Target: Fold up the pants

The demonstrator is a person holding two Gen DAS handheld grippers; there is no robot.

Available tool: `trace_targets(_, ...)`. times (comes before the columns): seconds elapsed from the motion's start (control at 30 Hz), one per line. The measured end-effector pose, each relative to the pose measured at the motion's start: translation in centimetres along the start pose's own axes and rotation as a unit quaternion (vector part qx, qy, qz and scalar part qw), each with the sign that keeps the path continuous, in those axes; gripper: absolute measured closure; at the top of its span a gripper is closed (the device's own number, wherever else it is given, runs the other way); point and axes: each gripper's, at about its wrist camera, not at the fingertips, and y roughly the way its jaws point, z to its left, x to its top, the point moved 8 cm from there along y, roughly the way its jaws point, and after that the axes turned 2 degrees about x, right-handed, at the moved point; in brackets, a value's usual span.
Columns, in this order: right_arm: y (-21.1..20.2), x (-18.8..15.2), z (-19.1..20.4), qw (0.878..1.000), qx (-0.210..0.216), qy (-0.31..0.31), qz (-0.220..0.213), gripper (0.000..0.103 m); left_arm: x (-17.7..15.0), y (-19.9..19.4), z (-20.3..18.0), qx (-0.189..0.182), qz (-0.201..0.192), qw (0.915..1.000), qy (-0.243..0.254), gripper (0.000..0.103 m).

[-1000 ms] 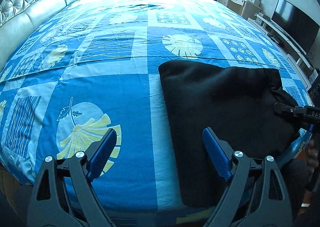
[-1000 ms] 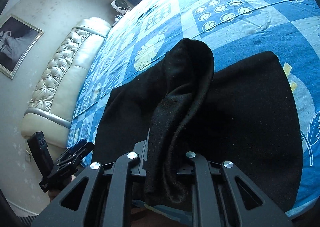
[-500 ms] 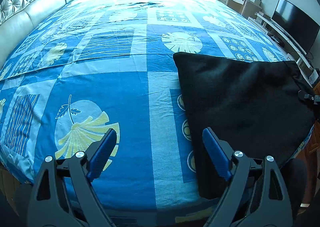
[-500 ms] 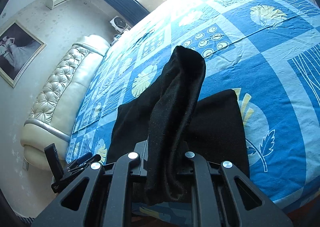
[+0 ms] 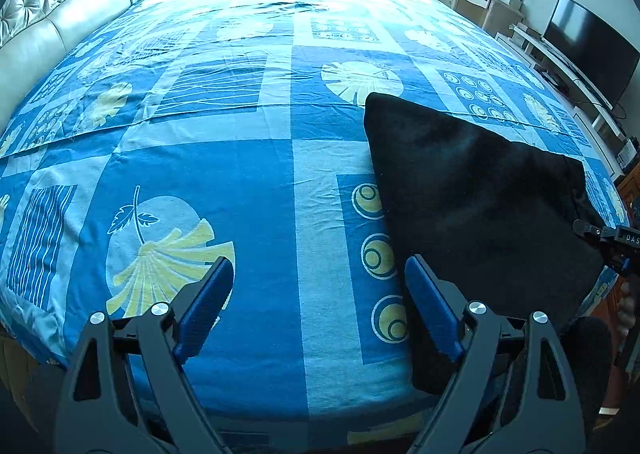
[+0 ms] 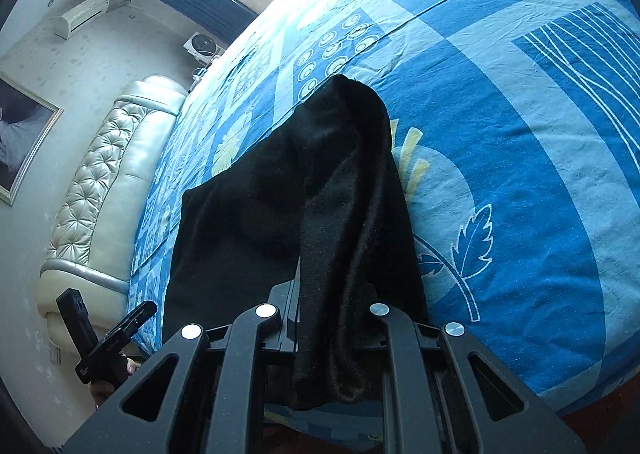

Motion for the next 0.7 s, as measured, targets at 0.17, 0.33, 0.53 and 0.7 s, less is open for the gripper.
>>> trace_targets(0.17,0.2,-0.1,-0.3,1.000,0.011,0.011,0.000,0.090,-0.4,0.3,-0.2,-0.006,0.007,1.0000,-0.004,0.015)
trace_targets(0.33,0.1,-0.1,-0.6,0.999,0.027,0.025,0.000,0.090,-0.5,0.3,-0.6,-0.015,0.009,0.9999,-0.002,0.015)
trace_targets(0.53,0.1,0.0,-0.9,0.999,0.026,0.026,-0.001,0.090,-0.9,0.3,-1.3,-0.019,0.012,0.9997,0.004,0.015)
trace_targets(0.7,0.1,0.0,-1.0,0.999,0.033,0.033,0.002,0.089,-1.0,0.4,-1.5,-0.024,0.016,0.9996,0.003,0.015)
